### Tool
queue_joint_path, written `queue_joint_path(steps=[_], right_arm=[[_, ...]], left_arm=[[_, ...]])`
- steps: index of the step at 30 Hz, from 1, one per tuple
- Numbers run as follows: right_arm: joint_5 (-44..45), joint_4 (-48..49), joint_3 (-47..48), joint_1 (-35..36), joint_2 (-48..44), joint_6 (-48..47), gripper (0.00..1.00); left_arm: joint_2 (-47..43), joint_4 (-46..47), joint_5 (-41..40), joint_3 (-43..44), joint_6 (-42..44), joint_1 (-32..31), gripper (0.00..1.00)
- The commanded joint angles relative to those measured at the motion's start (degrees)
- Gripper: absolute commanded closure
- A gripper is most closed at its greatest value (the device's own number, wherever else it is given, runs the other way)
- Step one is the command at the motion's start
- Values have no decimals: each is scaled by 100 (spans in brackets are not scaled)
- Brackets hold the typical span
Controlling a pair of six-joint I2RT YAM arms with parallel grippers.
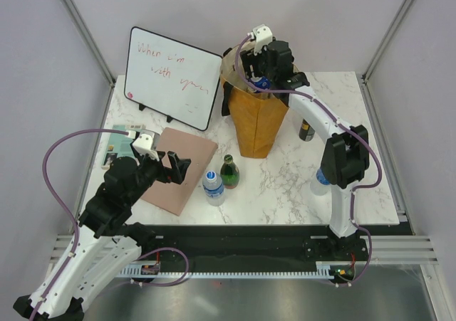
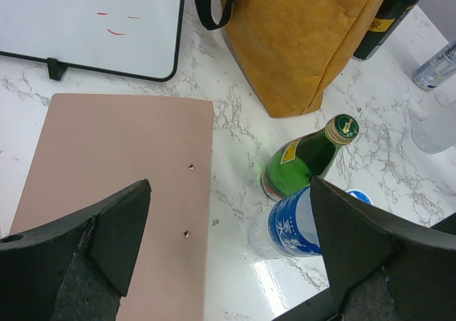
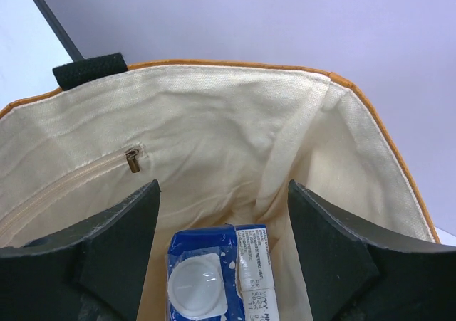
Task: Place the beverage into the canvas bag
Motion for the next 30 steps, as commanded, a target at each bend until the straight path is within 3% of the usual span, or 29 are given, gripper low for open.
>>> queue_joint_path(steps=[1,10,17,22,30], right_arm=[[99,9,285,-19,-240,-54,20],[-59,-255,654,-10,-459,113,16],[-147,-738,892,-19,-1082,780,16],[229,-1194,304,-19,-1865,1605,17],[1529,-2873,-864,-19,-3429,2635,18]], left_arm=[[-23,221,17,13,102,-15,1],[-14,221,17,4,102,-6,1],[-5,230,17,13,93,-15,1],[-14,221,8,13,93,-15,1],[3,213,61,21,102,-15,1]])
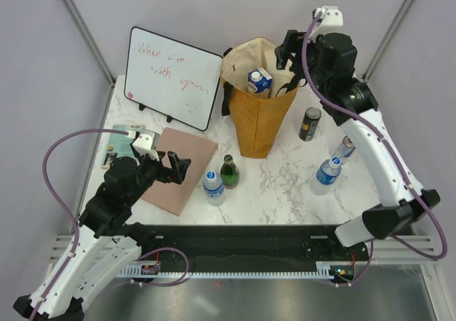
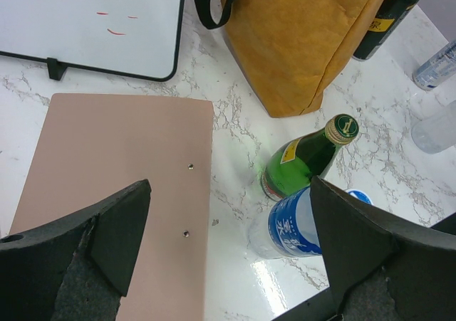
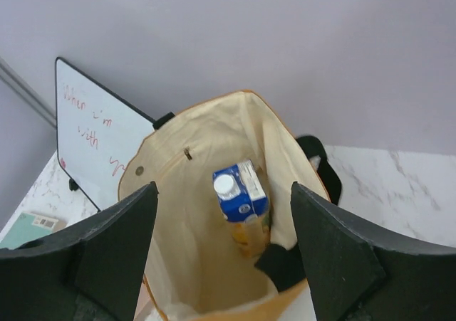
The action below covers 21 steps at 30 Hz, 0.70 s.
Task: Place the beverage into the canvas bag
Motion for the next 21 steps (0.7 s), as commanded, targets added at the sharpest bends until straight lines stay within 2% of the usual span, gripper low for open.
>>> queue_joint_path(steps=[1,6,8,13,18,21], right_arm=[[890,-1191,-638,-19,-676,692,18],[1400,-1771,-1358,-54,-1266,499,16],[1489,-2042,-1482,-316,-1249,612,15],[787,-2458,-1904,-1117,-1029,684,17],[461,-2168,-2291,-1346,-818,447,17],[-21,-1808,-2493,-1548,-590,402,17]], left_arm=[[-5,221,67,13,93,-15,1],[-14,221,50,13,102,-24,1],[3,221,67,4,102,-24,1],[12,221,85,4,93,-24,1],[30,213,67,13,93,-24,1],[30,213,67,13,102,-24,1]])
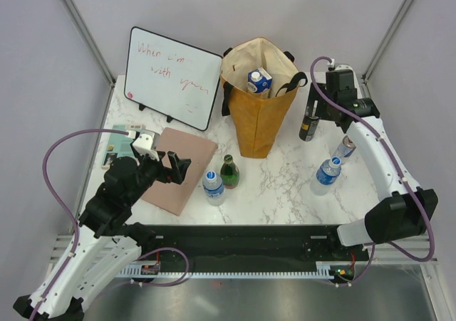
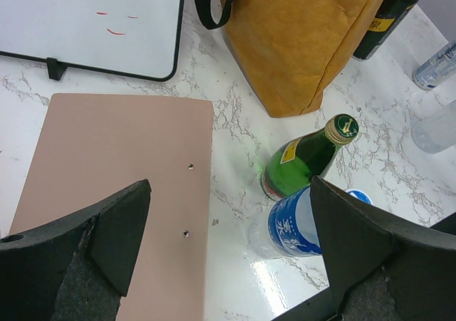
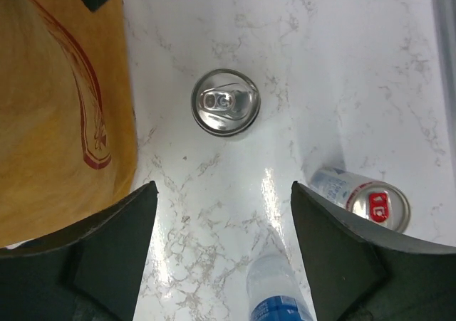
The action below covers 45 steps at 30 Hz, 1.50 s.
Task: Place the beverage into the canvas bag
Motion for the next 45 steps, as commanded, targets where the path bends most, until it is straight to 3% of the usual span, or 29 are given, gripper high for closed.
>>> queue_joint_path(steps=[1,20,35,41,45], right_arm=[[-730,605,-203,-202,284,-216,17],[-757,1740,-362,-422,1375,-867,13],[-775,2153,-397,-431,1991,-1095,22],[-749,2215,-405,-431,2087,-1131,32],[-609,2189,-423,-440,2009,-1122,46]], left_arm=[[19,221,67,13,102,-24,1],[1,213,67,-5,102,-41,1],[36,213,41,4,111,-50,1],[45,213,32,-5,111,-50,1],[45,213,32,4,111,-59,1]])
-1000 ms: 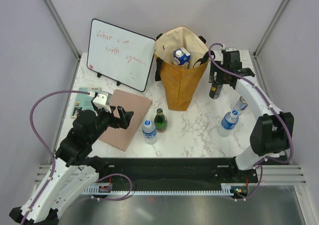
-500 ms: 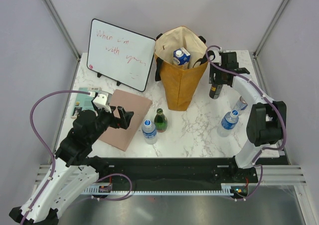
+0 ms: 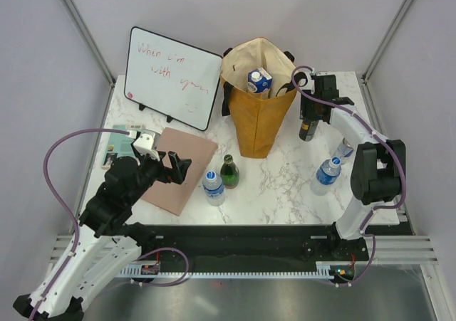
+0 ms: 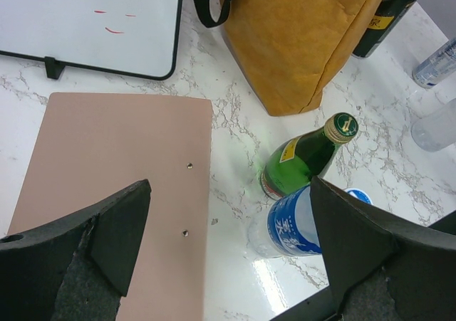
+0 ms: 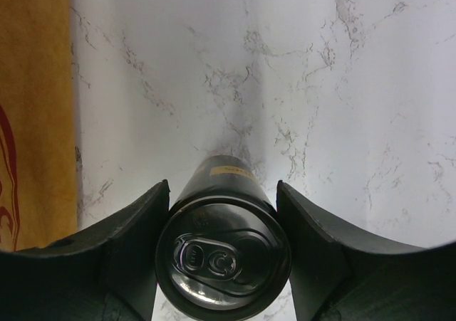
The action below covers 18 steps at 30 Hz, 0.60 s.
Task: Place the beverage into the canvas bag
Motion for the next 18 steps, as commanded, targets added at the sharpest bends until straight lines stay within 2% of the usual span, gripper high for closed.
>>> queue_joint_path(steps=[1,5,6,8,11,18], right_arm=[[163,167,-1,-24,-61,-60,49],[427,-17,42,-24,-281,-42,63],[488,-131,77,-24,-386,-33,71],[532,-272,235,-33,-474,-25,79],[646,-579,543,-24,-668,10,100],[796,-1396,1483,-24,-967,107,100]], left_arm=[[25,221,32,4,111,-31,1],[17,221,32,-5,111,-31,1],[17,213,32,4,111,-31,1],[17,221,41,4,111,-31,1],[17,213,50,4,111,-39,1],[8,213,41,4,111,-39,1]])
